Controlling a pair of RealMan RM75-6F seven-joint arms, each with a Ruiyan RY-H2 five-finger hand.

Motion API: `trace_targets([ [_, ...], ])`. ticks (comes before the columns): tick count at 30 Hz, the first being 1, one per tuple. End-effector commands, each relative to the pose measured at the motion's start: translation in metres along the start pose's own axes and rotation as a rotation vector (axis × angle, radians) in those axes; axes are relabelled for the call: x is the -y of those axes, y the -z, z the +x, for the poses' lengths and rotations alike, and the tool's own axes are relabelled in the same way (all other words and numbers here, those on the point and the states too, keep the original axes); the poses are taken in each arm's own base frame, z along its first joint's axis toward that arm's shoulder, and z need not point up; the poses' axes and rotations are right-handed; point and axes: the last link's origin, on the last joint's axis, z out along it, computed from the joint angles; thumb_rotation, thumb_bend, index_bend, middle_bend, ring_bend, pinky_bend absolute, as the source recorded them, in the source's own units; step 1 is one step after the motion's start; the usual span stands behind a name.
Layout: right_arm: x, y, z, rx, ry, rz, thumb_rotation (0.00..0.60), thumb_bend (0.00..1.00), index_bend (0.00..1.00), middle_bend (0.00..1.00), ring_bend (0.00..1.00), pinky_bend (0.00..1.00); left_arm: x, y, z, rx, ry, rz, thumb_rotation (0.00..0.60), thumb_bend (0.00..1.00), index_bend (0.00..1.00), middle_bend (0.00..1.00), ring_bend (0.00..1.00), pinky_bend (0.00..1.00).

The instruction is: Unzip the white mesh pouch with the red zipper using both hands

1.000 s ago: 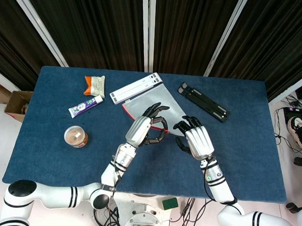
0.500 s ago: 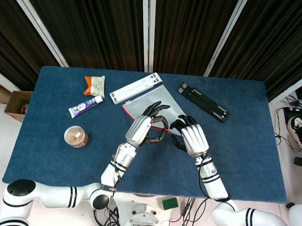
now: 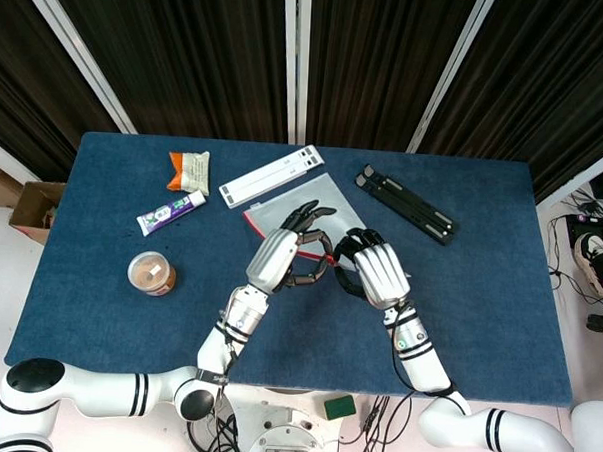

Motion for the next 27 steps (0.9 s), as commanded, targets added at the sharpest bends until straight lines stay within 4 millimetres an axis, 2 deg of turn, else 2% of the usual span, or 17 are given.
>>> trace_targets([
  [1, -0.001, -0.003, 0.0, -0.008, 0.005, 0.008, 0.6, 0.44, 0.61, 0.51, 0.27, 0.36, 0.0, 0.001, 0.0, 0.006, 0.006, 0.003, 0.6, 0.49, 0.61, 0.15, 0.0, 0.09],
  [12, -0.004, -0.008, 0.011, -0.05, 0.004, 0.037, 0.6, 0.48, 0.74, 0.55, 0.32, 0.38, 0.008, 0.01, 0.005, 0.009, 0.161, 0.083, 0.6, 0.49, 0.61, 0.15, 0.0, 0.09],
  [19, -0.003, -0.01, 0.026, -0.038, -0.022, 0.052, 0.6, 0.58, 0.77, 0.56, 0.32, 0.38, 0.012, 0.012, 0.01, -0.011, 0.301, 0.131, 0.6, 0.49, 0.61, 0.15, 0.0, 0.09],
  [27, 0.001, -0.012, 0.034, -0.036, -0.056, 0.05, 0.6, 0.58, 0.8, 0.58, 0.33, 0.38, 0.011, 0.011, 0.012, -0.018, 0.397, 0.161, 0.6, 0.49, 0.61, 0.15, 0.0, 0.09],
])
